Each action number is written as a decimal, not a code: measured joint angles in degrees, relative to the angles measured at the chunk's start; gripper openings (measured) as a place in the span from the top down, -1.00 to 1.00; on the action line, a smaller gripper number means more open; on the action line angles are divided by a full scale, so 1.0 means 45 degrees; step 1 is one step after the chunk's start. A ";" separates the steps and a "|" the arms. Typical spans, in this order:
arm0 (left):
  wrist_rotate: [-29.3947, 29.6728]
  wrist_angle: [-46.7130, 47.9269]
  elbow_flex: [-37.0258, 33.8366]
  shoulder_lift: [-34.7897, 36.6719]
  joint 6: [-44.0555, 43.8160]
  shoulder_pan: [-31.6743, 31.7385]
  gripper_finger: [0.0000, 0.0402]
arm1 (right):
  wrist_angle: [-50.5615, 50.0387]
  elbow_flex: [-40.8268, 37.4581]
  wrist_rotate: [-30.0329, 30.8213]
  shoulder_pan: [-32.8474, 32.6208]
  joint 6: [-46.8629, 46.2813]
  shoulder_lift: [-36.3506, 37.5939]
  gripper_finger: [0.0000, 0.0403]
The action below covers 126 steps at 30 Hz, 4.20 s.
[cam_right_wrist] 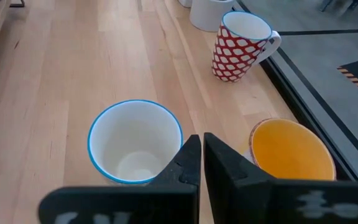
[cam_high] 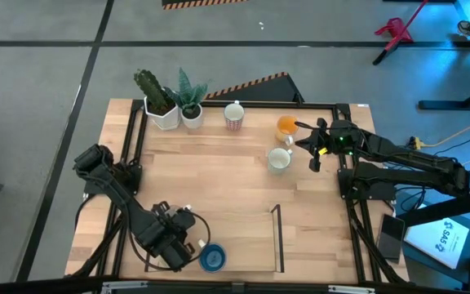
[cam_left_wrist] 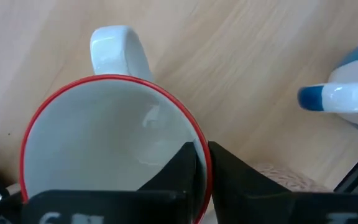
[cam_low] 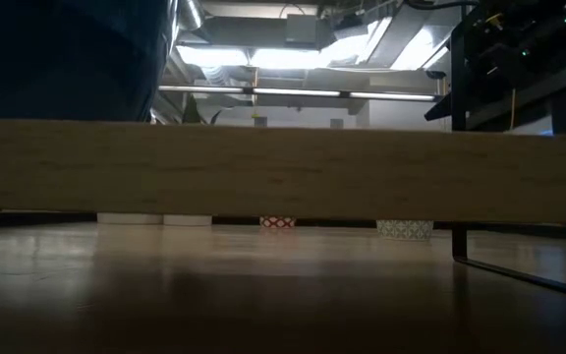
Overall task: Place coffee mugs
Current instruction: Put the gray patterned mug on the shelf, then put the green patterned mug on the shelf
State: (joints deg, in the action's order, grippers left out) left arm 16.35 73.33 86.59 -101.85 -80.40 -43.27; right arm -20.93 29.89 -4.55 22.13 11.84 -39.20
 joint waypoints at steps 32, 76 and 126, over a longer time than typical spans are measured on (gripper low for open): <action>-0.0124 0.0827 0.1953 0.1877 0.0696 0.0361 0.33 | -0.0038 0.0000 0.0002 0.0004 0.0003 -0.0003 0.97; -0.4562 -0.9691 0.4401 -0.4535 2.3163 1.0724 0.33 | -0.0740 0.0000 0.0007 0.0004 0.0099 -0.0005 0.97; -0.2044 -0.9514 0.4396 -0.5191 2.2058 1.0686 0.91 | -0.1502 0.0000 0.4535 0.0004 0.0338 -0.2277 0.97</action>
State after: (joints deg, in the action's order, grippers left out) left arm 7.15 30.52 106.37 -125.21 18.86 4.82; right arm -27.69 29.89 15.86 22.15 13.36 -49.45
